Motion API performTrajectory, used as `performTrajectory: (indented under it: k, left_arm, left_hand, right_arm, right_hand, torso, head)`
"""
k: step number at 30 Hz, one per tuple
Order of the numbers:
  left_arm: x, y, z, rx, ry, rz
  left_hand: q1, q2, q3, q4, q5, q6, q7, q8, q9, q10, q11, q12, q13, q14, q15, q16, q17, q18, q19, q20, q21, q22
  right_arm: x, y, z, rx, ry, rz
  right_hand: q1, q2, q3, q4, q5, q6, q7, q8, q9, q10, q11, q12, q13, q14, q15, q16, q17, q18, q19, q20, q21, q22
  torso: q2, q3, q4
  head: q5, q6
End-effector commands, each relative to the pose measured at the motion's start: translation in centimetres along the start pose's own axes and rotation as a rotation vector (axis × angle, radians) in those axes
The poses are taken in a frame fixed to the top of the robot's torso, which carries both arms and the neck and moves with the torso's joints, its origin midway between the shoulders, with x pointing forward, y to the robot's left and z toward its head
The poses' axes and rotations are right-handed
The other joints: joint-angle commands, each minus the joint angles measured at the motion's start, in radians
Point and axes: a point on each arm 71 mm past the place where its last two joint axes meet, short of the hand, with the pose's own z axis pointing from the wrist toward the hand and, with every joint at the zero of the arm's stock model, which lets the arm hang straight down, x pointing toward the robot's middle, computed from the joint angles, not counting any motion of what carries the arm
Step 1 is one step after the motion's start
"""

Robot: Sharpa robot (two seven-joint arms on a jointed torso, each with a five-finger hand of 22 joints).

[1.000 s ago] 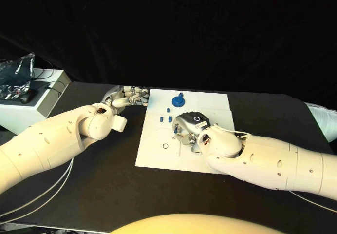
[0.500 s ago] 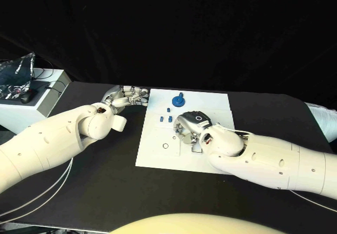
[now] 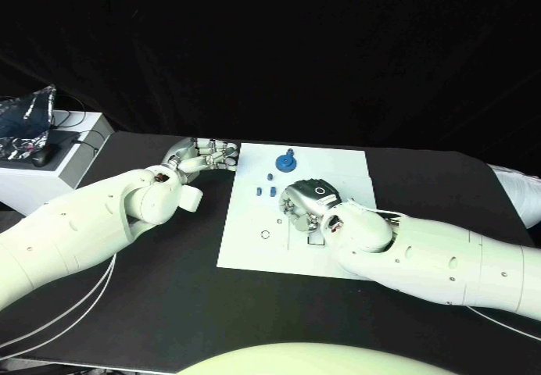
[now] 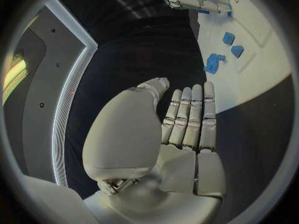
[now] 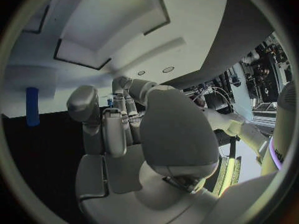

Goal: Assemble the parts on the task board

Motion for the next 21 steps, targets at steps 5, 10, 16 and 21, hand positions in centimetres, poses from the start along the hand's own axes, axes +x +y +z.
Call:
performTrajectory:
  k: [5, 10, 16, 21]
  left_arm:
    - [0.2, -0.1, 0.0, 0.002, 0.016, -0.008]
    - [0.1, -0.1, 0.0, 0.001, 0.015, -0.007]
    - [0.1, -0.1, -0.1, -0.001, 0.014, -0.007]
    - [0.1, -0.1, -0.1, -0.002, 0.016, -0.007]
  left_hand:
    - [-0.007, 0.006, 0.001, -0.006, -0.003, -0.003, 0.006, 0.007, -0.001, -0.006, 0.005, -0.007, 0.001, 0.000, 0.006, -0.006, 0.002, 0.009, 0.002, 0.003, -0.005, -0.002]
    - [-0.007, 0.006, 0.001, -0.006, -0.003, -0.003, 0.006, 0.007, -0.001, -0.006, 0.005, -0.007, 0.001, 0.000, 0.006, -0.006, 0.002, 0.009, 0.002, 0.003, -0.005, -0.002]
    - [-0.009, 0.006, 0.000, -0.005, -0.003, -0.006, 0.008, 0.006, -0.002, -0.007, 0.006, -0.008, 0.001, 0.000, 0.006, -0.006, 0.003, 0.009, 0.003, 0.003, -0.007, -0.003]
    - [-0.009, 0.006, 0.000, -0.005, -0.003, -0.006, 0.008, 0.006, -0.002, -0.007, 0.006, -0.008, 0.001, 0.000, 0.006, -0.006, 0.003, 0.009, 0.003, 0.003, -0.007, -0.003]
  right_arm:
    - [0.0, -0.3, -0.8, -0.012, -0.004, 0.044]
    - [-0.5, -0.9, -1.3, 0.005, -0.006, 0.121]
    - [-1.2, -1.8, -1.6, 0.052, 0.024, 0.251]
    - [-1.6, -2.7, -1.5, 0.115, 0.079, 0.386]
  right_hand:
    - [0.004, 0.020, 0.006, 0.001, -0.010, -0.002, 0.007, 0.005, 0.003, 0.021, -0.007, 0.004, 0.009, 0.049, -0.005, 0.004, 0.002, -0.020, 0.007, -0.003, 0.011, 0.006]
    - [0.003, 0.022, 0.007, 0.001, -0.010, -0.002, 0.007, 0.004, 0.003, 0.023, -0.007, 0.004, 0.010, 0.049, -0.005, 0.005, 0.003, -0.021, 0.009, -0.003, 0.018, 0.010]
    - [0.003, 0.023, 0.007, 0.001, -0.010, -0.002, 0.007, 0.005, 0.004, 0.024, -0.007, 0.004, 0.010, 0.049, -0.005, 0.004, 0.002, -0.020, 0.008, -0.003, 0.015, 0.009]
    - [0.002, 0.023, 0.007, 0.001, -0.010, -0.002, 0.008, 0.005, 0.004, 0.024, -0.007, 0.004, 0.010, 0.049, -0.005, 0.003, 0.000, -0.020, 0.006, -0.003, 0.011, 0.007]
  torso:
    - [0.000, -0.0006, 0.0006]
    - [0.000, -0.0006, 0.0001]
    - [0.000, -0.0004, -0.0006]
    - [0.000, -0.0004, -0.0004]
  head:
    - [0.001, 0.000]
    - [0.003, 0.000]
    - [0.005, -0.001]
    - [0.006, -0.001]
